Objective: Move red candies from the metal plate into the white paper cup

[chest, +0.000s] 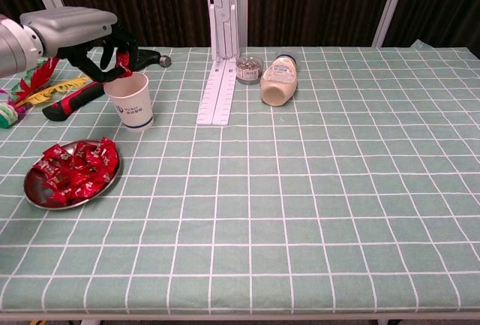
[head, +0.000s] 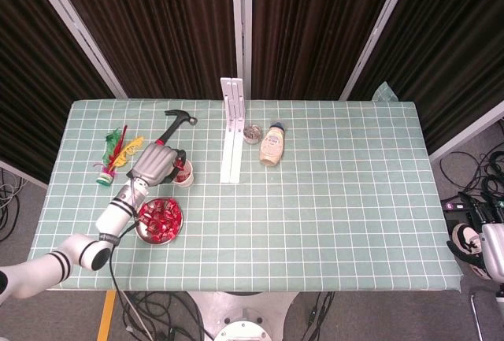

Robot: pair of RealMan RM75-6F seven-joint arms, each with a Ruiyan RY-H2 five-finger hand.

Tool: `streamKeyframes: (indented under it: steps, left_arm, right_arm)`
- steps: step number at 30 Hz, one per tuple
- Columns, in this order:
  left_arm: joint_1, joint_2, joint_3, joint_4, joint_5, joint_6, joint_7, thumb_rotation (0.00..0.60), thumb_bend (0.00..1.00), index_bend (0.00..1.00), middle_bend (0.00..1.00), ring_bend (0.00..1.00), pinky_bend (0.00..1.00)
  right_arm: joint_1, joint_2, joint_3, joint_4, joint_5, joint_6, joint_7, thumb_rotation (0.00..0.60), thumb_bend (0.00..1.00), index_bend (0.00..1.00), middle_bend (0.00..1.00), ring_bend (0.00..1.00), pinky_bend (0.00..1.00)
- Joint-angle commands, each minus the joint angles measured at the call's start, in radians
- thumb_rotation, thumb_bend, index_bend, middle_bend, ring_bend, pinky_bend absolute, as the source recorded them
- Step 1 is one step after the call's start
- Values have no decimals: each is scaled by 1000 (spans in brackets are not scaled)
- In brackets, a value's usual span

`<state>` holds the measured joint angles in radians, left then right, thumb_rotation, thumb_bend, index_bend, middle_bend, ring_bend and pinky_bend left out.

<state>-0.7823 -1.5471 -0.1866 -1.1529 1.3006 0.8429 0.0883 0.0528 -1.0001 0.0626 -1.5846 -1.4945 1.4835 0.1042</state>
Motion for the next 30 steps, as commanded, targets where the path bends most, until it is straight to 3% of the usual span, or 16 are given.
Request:
streamKeyframes:
  steps: [1,4,6,12,19,25,30]
  left_arm:
    - [1,3,6,-10,-22,-9,24,600,527,415,486,453,1000]
    - [13,13,5,-36,-25,24,34,600,505,317,406,400,1000]
    - [28,28,9,-64,-12,60,36,600,503,303,392,393,1000]
    - [104,103,39,-181,38,190,27,600,492,300,390,392,1000]
    - [217,171,124,-315,144,353,34,600,422,330,403,392,1000]
    - [238,151,200,-353,203,328,69,600,371,345,420,392,1000]
    - [225,107,224,-340,199,257,94,600,348,348,420,392,1000]
  right_arm:
    - [-1,0,-1,0,-1,0,3,600,87,119,221,91,323]
    - [-1,-1,-1,0,-3,2,2,600,83,118,221,90,324]
    - [-2,-1,-1,0,-4,3,2,600,83,118,221,91,325]
    - [-2,0,0,-2,-8,8,1,600,83,118,221,91,325]
    - [0,-3,-4,-2,-23,9,3,600,83,118,221,91,324]
    - [-2,-1,-6,-5,-29,15,0,600,83,118,221,91,327]
    - [-2,0,-7,-11,-31,15,-6,600,83,118,221,91,327]
